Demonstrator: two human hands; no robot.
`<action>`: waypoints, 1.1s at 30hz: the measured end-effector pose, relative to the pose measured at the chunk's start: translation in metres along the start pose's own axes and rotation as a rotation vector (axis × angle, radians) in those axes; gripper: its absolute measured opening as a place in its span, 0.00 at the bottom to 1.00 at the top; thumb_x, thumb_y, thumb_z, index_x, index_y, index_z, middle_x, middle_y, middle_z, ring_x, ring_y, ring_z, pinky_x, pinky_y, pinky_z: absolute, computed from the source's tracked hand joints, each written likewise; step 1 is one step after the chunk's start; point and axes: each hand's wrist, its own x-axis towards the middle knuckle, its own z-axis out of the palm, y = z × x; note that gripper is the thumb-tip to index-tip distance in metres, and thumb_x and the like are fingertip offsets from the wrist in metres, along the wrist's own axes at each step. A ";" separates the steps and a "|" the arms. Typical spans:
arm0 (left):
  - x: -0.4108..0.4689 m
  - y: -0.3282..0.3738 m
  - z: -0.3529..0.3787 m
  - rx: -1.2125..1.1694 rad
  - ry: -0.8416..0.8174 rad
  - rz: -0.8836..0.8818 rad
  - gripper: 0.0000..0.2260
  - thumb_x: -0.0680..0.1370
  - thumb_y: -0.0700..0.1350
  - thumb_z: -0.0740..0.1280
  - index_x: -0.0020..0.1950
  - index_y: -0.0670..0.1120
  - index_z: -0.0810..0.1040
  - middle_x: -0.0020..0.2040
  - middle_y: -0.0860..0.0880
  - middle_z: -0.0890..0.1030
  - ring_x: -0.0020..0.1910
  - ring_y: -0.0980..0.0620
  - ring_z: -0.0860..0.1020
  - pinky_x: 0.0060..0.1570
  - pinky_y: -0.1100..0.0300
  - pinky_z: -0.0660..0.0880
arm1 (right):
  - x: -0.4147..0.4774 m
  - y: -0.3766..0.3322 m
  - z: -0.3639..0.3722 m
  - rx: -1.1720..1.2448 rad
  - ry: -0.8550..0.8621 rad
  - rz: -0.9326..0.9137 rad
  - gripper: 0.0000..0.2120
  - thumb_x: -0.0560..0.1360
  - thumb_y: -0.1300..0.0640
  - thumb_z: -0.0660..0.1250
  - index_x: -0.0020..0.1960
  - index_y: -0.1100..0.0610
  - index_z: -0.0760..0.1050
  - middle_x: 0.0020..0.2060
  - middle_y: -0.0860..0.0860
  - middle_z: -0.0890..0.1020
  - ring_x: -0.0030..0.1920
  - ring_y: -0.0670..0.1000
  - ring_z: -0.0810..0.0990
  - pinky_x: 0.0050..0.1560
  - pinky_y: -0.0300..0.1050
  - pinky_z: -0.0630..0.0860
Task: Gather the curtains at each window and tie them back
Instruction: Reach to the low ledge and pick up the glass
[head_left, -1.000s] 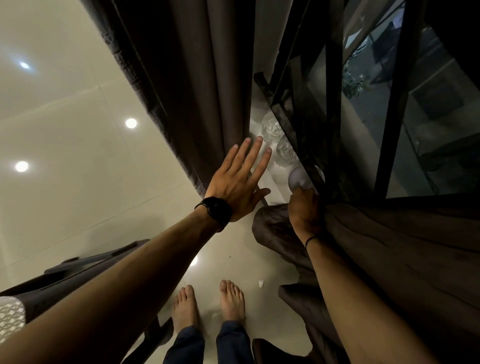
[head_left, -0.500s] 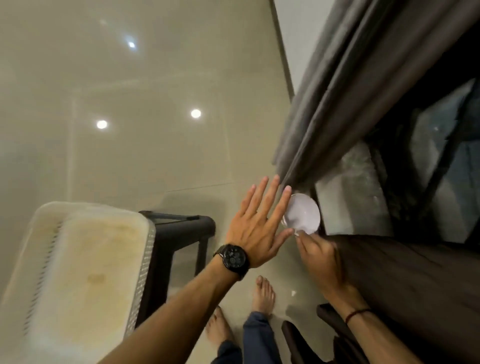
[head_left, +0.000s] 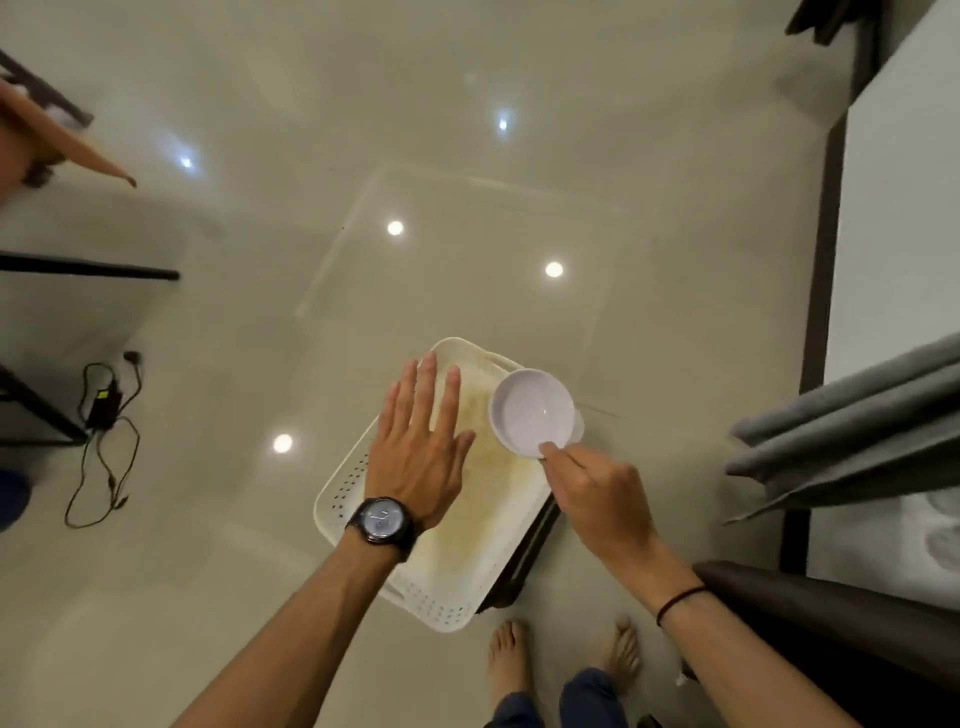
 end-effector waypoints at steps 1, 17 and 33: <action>-0.008 -0.013 0.003 0.011 -0.011 -0.028 0.29 0.85 0.55 0.50 0.83 0.42 0.53 0.83 0.36 0.55 0.82 0.35 0.56 0.80 0.39 0.58 | 0.007 -0.007 0.010 -0.014 -0.029 -0.035 0.08 0.73 0.64 0.77 0.51 0.58 0.85 0.28 0.50 0.78 0.28 0.51 0.74 0.25 0.41 0.64; -0.053 -0.013 0.063 -0.025 -0.048 -0.119 0.29 0.84 0.55 0.54 0.83 0.42 0.61 0.82 0.34 0.58 0.81 0.34 0.58 0.78 0.38 0.60 | 0.046 -0.019 0.089 -0.141 -0.334 0.063 0.09 0.65 0.67 0.74 0.38 0.54 0.80 0.26 0.51 0.78 0.34 0.54 0.74 0.37 0.48 0.67; 0.085 0.284 0.052 -0.304 0.042 0.746 0.28 0.85 0.57 0.54 0.84 0.49 0.52 0.82 0.34 0.55 0.82 0.36 0.56 0.77 0.41 0.63 | -0.131 0.215 -0.072 -0.320 0.150 0.931 0.05 0.76 0.57 0.68 0.43 0.55 0.82 0.35 0.51 0.84 0.43 0.56 0.78 0.46 0.53 0.71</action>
